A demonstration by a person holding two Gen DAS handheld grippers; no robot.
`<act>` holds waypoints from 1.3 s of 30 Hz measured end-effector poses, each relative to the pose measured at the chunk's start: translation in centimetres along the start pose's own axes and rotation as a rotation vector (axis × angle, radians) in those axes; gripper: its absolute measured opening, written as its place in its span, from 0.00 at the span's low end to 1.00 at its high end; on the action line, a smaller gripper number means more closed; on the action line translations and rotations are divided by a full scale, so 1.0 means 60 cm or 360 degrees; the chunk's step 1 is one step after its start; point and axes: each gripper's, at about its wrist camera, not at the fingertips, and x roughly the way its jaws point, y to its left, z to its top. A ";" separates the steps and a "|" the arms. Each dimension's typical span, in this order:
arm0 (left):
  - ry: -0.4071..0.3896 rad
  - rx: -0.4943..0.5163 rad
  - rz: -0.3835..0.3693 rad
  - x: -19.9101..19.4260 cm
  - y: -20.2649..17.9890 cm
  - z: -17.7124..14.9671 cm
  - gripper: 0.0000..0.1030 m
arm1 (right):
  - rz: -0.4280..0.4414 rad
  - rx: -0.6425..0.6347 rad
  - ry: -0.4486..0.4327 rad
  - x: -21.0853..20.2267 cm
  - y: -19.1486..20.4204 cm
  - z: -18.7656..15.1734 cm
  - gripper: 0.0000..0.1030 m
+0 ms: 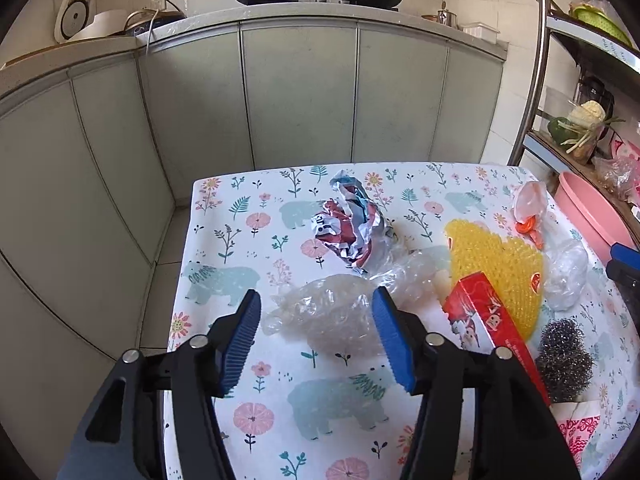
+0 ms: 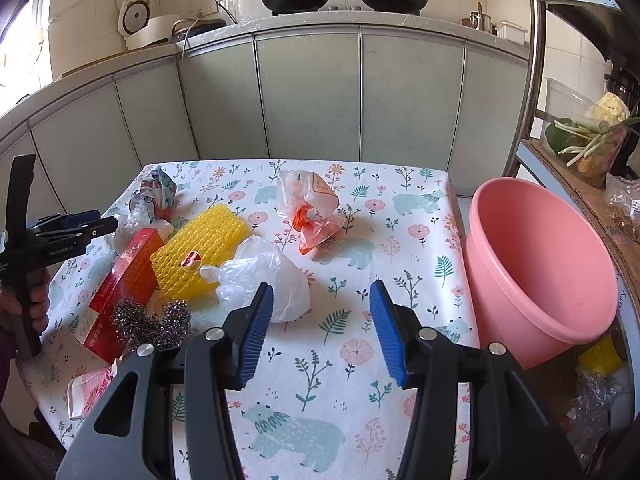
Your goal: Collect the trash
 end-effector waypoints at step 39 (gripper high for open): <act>-0.0345 -0.0006 -0.0205 -0.185 -0.039 0.014 0.32 | 0.0255 0.0017 0.0118 0.069 0.031 0.015 0.49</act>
